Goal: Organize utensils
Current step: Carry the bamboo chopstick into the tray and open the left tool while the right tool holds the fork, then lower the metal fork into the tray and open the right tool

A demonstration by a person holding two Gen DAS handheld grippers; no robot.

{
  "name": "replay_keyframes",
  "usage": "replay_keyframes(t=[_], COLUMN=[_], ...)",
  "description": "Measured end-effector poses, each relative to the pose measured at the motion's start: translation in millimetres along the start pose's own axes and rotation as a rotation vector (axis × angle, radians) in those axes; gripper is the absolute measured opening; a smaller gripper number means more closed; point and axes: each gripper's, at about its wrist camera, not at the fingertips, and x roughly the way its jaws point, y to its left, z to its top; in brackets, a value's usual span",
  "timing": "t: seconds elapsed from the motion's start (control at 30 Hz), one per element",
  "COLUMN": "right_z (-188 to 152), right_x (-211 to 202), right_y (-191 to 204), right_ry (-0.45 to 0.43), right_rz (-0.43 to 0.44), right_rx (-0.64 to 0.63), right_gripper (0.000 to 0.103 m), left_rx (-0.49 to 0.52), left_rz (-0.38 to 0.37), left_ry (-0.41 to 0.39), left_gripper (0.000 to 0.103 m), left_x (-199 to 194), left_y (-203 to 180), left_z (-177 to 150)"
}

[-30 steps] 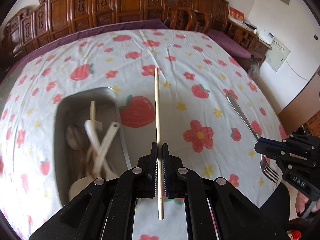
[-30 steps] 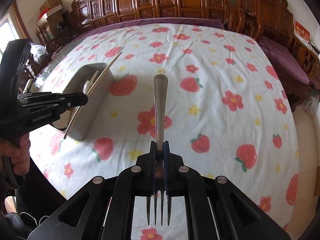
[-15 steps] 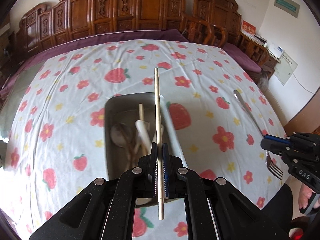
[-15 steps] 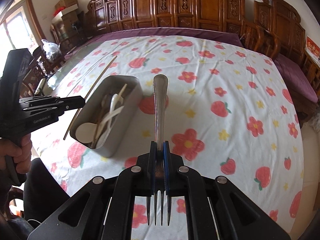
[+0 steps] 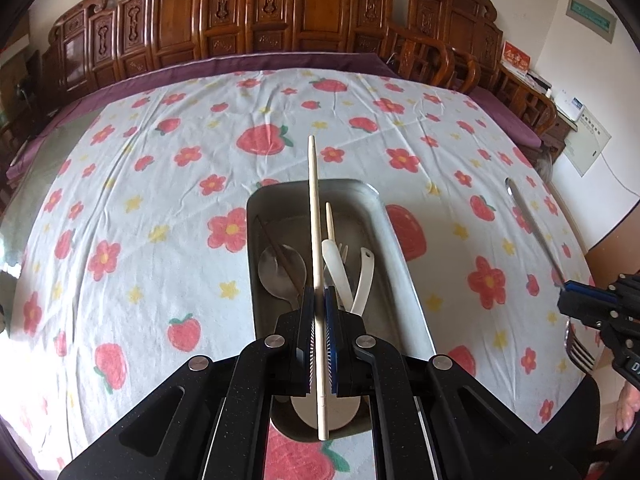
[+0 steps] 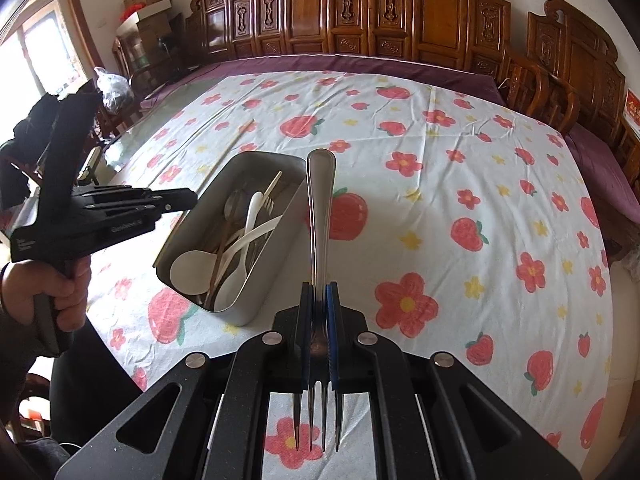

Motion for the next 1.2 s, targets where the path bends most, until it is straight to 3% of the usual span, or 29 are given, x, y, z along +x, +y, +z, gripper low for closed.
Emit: replay_keyframes(t=[0.3, 0.4, 0.47, 1.2], right_z=[6, 9, 12, 53], right_x=[8, 12, 15, 91], right_y=[9, 14, 17, 77], right_ry=[0.01, 0.012, 0.011, 0.077], right_rz=[0.006, 0.013, 0.019, 0.141], right_rx=[-0.016, -0.021, -0.024, 0.024], right_gripper=[0.008, 0.008, 0.008, 0.008], left_rx=[-0.003, -0.005, -0.001, -0.049], left_rz=[-0.001, 0.0, 0.007, 0.037], left_ry=[0.018, 0.009, -0.004, -0.072], left_gripper=[0.005, 0.008, 0.016, 0.028], left_x=[12, 8, 1, -38], left_y=[0, 2, 5, 56], left_z=[-5, -6, -9, -22])
